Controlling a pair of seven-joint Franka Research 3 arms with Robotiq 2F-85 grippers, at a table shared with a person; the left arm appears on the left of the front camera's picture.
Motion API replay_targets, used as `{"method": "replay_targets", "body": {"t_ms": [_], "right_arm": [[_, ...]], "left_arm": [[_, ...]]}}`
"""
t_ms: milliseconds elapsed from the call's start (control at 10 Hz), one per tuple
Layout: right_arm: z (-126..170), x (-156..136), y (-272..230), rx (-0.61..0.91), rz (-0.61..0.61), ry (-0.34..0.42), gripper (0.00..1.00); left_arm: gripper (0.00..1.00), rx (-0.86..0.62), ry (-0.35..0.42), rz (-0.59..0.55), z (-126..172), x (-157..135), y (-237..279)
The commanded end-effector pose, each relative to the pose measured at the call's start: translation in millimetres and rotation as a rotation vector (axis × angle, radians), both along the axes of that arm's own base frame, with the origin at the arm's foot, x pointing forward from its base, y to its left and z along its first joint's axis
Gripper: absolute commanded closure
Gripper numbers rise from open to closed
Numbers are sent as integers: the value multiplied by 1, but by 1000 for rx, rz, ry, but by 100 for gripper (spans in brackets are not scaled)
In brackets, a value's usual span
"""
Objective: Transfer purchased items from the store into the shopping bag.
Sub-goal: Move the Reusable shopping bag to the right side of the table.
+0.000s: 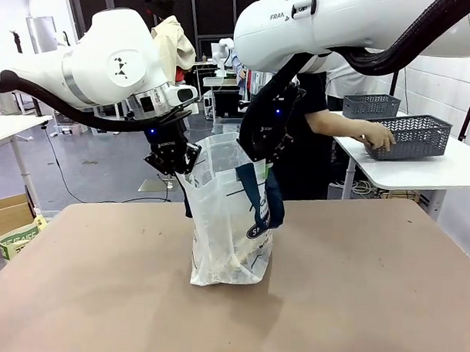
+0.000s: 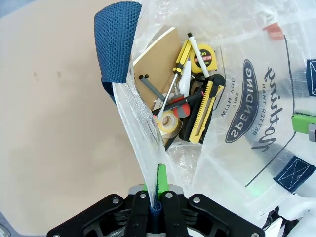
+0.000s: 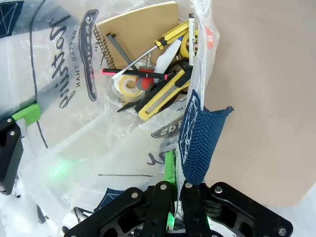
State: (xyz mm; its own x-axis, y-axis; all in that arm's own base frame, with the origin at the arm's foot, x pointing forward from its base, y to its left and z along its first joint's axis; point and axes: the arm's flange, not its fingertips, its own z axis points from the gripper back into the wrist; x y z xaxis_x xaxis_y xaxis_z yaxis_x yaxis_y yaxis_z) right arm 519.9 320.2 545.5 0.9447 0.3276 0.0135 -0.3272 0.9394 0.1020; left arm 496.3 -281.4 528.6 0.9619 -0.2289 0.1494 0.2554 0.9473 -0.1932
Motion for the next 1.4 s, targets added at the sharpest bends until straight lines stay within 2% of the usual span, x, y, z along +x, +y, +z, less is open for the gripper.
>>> {"method": "replay_targets", "body": {"t_ms": [0,400,800,900,1000,1100,1200,1300], "right_arm": [[0,0,0,0,0,0,100],[-3,2,17,46,-51,-19,100],[-5,3,29,82,-273,71,100],[-4,2,28,82,-304,67,100],[-1,0,22,39,-366,39,100],[-6,2,23,60,-251,50,100],[-6,2,23,60,-251,50,100],[-5,2,22,56,-304,52,100]], "left_arm": [[100,-1,-1,1,0,0,0],[100,-52,-12,-9,6,2,-9],[100,-39,39,126,8,3,-20],[100,-37,51,129,9,0,-18],[100,-39,24,76,3,1,-14],[100,-39,24,76,3,1,-14],[100,-39,24,76,3,1,-14],[100,-40,34,100,3,1,-15]]}}
